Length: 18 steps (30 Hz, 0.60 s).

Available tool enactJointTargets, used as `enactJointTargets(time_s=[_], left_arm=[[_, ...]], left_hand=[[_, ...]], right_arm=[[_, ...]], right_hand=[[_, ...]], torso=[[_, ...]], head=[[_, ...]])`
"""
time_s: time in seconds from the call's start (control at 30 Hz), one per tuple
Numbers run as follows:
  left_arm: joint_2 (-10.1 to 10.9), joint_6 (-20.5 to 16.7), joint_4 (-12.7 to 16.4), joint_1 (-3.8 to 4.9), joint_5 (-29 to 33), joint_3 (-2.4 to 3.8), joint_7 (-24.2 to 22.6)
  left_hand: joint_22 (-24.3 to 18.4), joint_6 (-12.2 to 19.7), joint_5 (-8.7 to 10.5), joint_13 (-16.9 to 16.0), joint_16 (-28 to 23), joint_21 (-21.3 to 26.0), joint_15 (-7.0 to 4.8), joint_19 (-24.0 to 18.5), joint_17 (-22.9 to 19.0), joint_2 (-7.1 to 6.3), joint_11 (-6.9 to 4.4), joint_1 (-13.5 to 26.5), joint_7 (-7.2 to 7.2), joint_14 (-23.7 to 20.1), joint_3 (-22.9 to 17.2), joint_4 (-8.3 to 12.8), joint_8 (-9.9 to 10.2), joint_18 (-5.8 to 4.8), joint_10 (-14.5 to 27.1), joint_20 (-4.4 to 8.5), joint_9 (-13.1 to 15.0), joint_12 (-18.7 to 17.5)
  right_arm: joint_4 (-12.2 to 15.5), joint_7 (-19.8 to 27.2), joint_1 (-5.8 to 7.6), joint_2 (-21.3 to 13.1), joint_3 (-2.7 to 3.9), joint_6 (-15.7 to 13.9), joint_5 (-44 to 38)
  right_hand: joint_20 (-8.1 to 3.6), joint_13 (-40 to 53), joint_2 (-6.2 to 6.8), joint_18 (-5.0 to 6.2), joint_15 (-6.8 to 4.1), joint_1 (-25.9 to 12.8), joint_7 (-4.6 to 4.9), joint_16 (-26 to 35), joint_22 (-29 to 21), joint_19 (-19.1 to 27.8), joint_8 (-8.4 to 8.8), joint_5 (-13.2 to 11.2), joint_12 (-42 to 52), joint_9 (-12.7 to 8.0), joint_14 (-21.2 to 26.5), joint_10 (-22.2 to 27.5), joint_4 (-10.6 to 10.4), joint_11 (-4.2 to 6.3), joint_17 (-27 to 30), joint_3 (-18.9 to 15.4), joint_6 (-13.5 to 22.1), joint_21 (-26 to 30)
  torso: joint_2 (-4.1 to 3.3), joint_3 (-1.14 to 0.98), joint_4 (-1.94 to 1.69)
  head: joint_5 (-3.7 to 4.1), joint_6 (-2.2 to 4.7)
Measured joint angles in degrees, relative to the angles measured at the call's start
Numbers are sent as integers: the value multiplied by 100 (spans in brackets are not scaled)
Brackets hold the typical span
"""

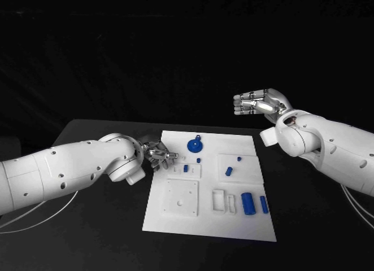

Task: Assemble the parts on the task board

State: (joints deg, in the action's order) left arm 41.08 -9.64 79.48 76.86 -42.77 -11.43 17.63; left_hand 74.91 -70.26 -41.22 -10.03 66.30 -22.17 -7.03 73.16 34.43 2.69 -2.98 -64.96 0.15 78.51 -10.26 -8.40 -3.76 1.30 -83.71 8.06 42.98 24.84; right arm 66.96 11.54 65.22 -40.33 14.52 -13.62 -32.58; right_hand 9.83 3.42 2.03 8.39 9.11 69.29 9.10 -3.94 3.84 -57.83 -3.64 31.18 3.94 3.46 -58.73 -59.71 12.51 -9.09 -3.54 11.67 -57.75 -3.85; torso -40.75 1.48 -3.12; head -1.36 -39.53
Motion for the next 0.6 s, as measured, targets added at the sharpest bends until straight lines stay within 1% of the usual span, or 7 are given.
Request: enactJointTargets(time_s=[0.13, 0.23, 0.3, 0.4, 0.5, 0.57, 0.6], left_arm=[[97, -62, -27, 1, 348, 38, -440], [143, -77, -46, 1, 587, 46, -728], [174, -77, -53, 1, 792, 51, -961], [214, -51, -55, 1, 1098, 53, -1292], [262, 1, -32, 0, 1374, 55, -1585], [293, 48, 1, 0, 1535, 55, -1747], [309, 77, 22, -1, 1623, 55, -1828]], left_hand=[[0, 0, 1, 0, 0, 0, 0, -8, 0, 3, 0, 18, 0, -1, -16, 16, 0, 0, 0, 8, -3, 0], [0, 0, 1, 0, 0, 0, 0, -21, 0, -3, 1, 55, 1, -1, -40, 72, 1, 0, 0, 21, -3, -9], [0, 0, 1, 0, 0, 0, 0, -30, 0, -3, 1, 55, 1, -1, -49, 81, 5, 0, 1, 11, -6, -33], [-1, 0, 37, -2, 0, 0, -1, -39, 11, 6, 1, 65, 2, -42, -38, 105, 5, 0, 1, 3, -10, -33], [-1, 0, 46, -18, 27, 0, -1, -39, 15, 21, 1, 79, 2, -42, -47, 175, 6, 0, 1, 3, -10, -34], [-1, 0, 46, -27, 41, 0, -1, -38, 24, 36, 1, 94, 2, -42, -15, 213, 6, 0, 1, 3, 4, -34], [1, 0, 46, -35, 57, 0, -1, -38, 27, 54, 1, 112, 3, -42, -3, 227, 7, 0, 1, 3, 12, -33]], right_arm=[[196, -15, -47, -71, 0, 43, -245], [340, -34, -89, -122, 0, 71, -447], [457, -56, -125, -157, 0, 87, -648], [624, -95, -168, -189, 0, 100, -984], [814, -142, -212, -221, 0, 100, -1356], [940, -175, -244, -240, 0, 98, -1588], [1005, -193, -260, -247, 0, 97, -1705]], right_hand=[[-71, -5, -38, 0, -32, -38, -22, 0, 0, -117, 0, 0, 0, 0, -137, -125, 17, 61, 0, 96, -105, -25], [-127, -6, -34, -1, -82, -42, -45, 0, 1, -308, 0, -13, 0, 7, -349, -323, 35, 125, -4, 196, -178, -93], [-220, -5, -13, -21, -190, -62, -68, -51, 36, -575, 0, -75, 5, 7, -650, -632, 72, 228, -43, 258, -202, -217], [-472, 3, 18, -54, -396, -93, -123, -74, 67, -991, 0, -168, -8, 7, -1143, -1153, 104, 406, -143, 319, -261, -413], [-697, 60, 80, -90, -606, -23, -185, -270, 190, -1433, 0, -256, 136, 12, -1620, -1709, 170, 602, -364, 119, -324, -706], [-865, 151, 114, -93, -774, 73, -224, -507, 330, -1794, 0, -300, 308, 12, -2004, -2123, 195, 767, -599, -65, -362, -984], [-937, 198, 113, -96, -839, 88, -243, -609, 391, -1907, 0, -300, 374, 12, -2117, -2245, 198, 809, -721, -141, -382, -1092]], torso=[[3, 0, -3], [3, 1, -2], [3, 2, -1], [3, 4, 0], [3, 3, 3], [3, 3, 3], [3, 3, 3]], head=[[6, 43], [10, 92], [12, 121], [5, 191], [-11, 261], [-19, 298], [-23, 314]])
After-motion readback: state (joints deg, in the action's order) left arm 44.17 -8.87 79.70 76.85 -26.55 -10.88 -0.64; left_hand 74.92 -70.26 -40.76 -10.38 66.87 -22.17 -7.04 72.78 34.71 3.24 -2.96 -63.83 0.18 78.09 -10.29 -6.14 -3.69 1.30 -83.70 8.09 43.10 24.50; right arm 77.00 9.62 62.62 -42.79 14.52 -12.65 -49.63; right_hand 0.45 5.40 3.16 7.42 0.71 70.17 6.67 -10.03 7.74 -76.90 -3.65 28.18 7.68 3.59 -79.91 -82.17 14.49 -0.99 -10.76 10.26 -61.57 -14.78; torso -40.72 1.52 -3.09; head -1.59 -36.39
